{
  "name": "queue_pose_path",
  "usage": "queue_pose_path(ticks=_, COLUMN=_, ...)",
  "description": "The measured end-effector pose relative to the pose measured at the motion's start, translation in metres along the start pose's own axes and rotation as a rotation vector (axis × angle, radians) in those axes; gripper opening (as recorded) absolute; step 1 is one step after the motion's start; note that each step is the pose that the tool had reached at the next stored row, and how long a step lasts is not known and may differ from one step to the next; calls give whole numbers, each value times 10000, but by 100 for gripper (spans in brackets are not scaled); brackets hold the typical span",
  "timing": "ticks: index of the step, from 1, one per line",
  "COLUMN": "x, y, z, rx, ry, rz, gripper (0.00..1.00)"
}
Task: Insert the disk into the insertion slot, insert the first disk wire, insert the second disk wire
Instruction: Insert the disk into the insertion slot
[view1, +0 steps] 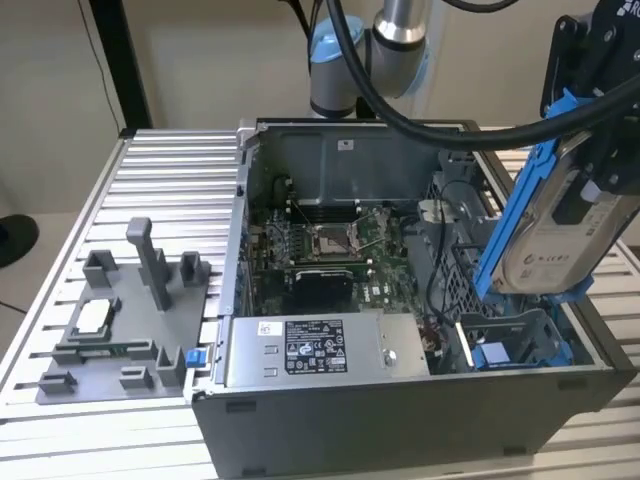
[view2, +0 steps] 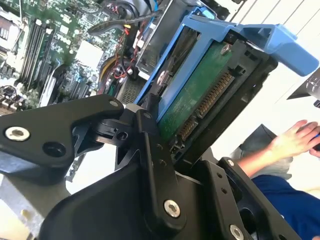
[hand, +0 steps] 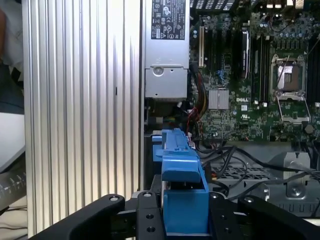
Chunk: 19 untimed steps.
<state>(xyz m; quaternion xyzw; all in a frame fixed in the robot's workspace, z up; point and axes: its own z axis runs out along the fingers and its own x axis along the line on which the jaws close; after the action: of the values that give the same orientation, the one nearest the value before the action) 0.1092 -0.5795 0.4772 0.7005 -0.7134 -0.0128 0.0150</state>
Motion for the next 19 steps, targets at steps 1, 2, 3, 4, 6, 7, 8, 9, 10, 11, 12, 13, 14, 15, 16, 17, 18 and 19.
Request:
queue_pose_path(ticks=1, x=0, y=-12, z=18, rx=0, ry=0, rz=0, gripper=0)
queue_pose_path(ticks=2, x=-1, y=-23, z=36, rx=0, ry=-1, rz=1, gripper=0)
queue_pose_path(ticks=3, x=-2, y=-29, z=53, rx=0, ry=0, rz=2, gripper=0)
queue_pose_path(ticks=4, x=-2, y=-31, z=72, rx=0, ry=0, rz=21, gripper=0)
queue_pose_path(ticks=6, x=-1, y=-34, z=109, rx=0, ry=-4, rz=86, gripper=0)
queue_pose_path(ticks=7, x=-2, y=-36, z=126, rx=-1, ry=-4, rz=114, gripper=0)
queue_pose_path(ticks=8, x=-3, y=-37, z=144, rx=-1, ry=-6, rz=142, gripper=0)
queue_pose_path(ticks=9, x=-2, y=-38, z=163, rx=0, ry=-7, rz=163, gripper=0)
queue_pose_path(ticks=10, x=-3, y=-40, z=181, rx=-1, ry=-9, rz=180, gripper=0)
queue_pose_path(ticks=11, x=-3, y=-42, z=199, rx=-1, ry=-8, rz=197, gripper=0)
queue_pose_path(ticks=12, x=-3, y=-43, z=218, rx=-1, ry=-9, rz=214, gripper=0)
queue_pose_path(ticks=13, x=-3, y=-47, z=236, rx=-1, ry=-11, rz=226, gripper=0)
queue_pose_path(ticks=14, x=-3, y=-52, z=254, rx=-1, ry=-11, rz=236, gripper=0)
queue_pose_path(ticks=15, x=-3, y=-58, z=271, rx=-1, ry=-11, rz=247, gripper=0)
queue_pose_path(ticks=16, x=-3, y=-67, z=289, rx=-1, ry=-11, rz=255, gripper=0)
queue_pose_path(ticks=17, x=-4, y=-80, z=307, rx=-1, ry=-11, rz=259, gripper=0)
queue_pose_path(ticks=18, x=-6, y=-94, z=324, rx=-1, ry=-11, rz=263, gripper=0)
queue_pose_path(ticks=19, x=-8, y=-110, z=341, rx=-1, ry=-11, rz=266, gripper=0)
